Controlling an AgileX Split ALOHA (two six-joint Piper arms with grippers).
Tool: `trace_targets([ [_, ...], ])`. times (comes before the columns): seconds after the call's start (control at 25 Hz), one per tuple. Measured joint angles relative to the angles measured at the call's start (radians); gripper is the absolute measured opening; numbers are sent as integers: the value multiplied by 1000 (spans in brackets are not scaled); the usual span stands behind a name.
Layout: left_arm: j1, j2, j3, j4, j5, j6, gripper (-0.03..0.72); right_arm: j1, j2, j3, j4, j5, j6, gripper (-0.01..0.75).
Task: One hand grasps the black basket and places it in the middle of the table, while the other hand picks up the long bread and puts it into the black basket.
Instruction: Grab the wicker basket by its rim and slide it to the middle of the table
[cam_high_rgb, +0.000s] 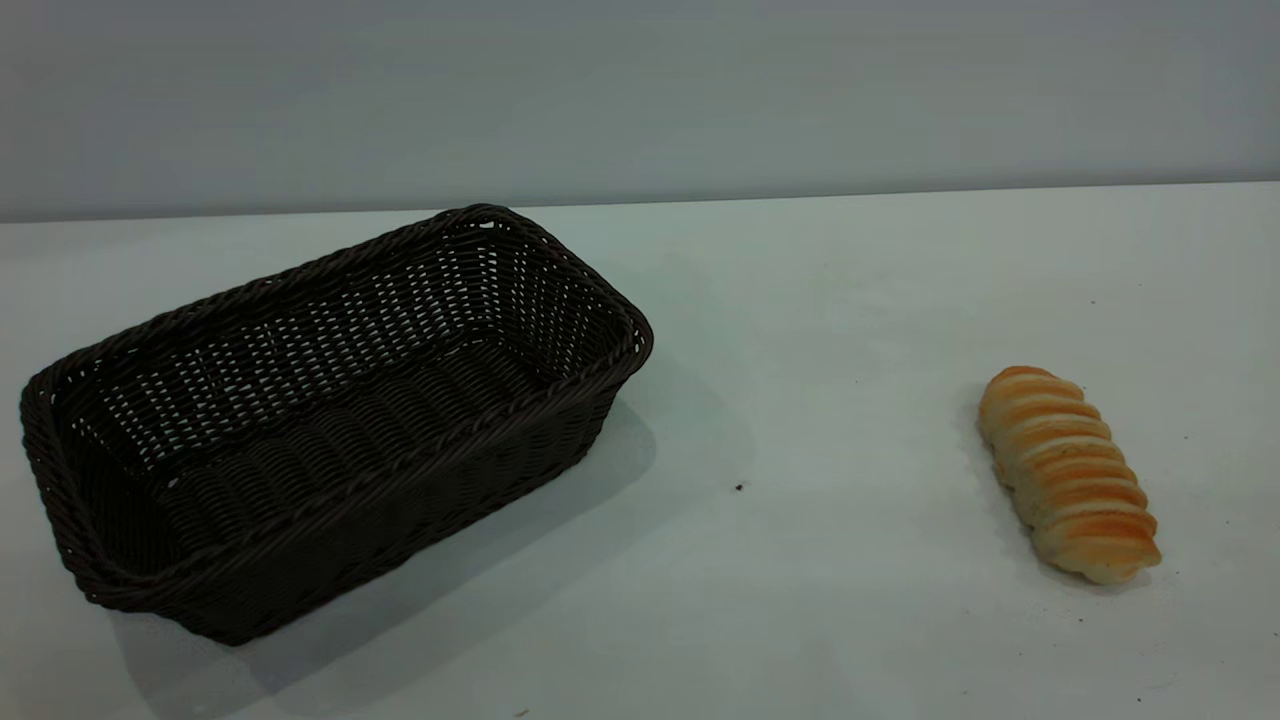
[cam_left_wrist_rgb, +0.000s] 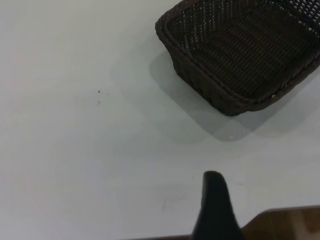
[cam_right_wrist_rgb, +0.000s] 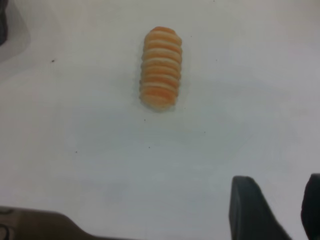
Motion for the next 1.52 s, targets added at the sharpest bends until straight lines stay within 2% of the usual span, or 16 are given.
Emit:
trace_targets([
  [0.64, 0, 0, 0, 0, 0, 0, 585, 0, 0, 0, 0, 0, 0, 238],
  [1.12, -128, 0, 0, 0, 0, -5, 585, 18, 0, 0, 32, -1, 0, 238],
  [1.36, -132, 56, 0, 89, 1, -202, 550, 134, 45, -3, 35, -25, 23, 238],
  [1.52, -132, 219, 0, 160, 6, -321, 526, 194, 146, -15, 22, -150, 26, 238],
])
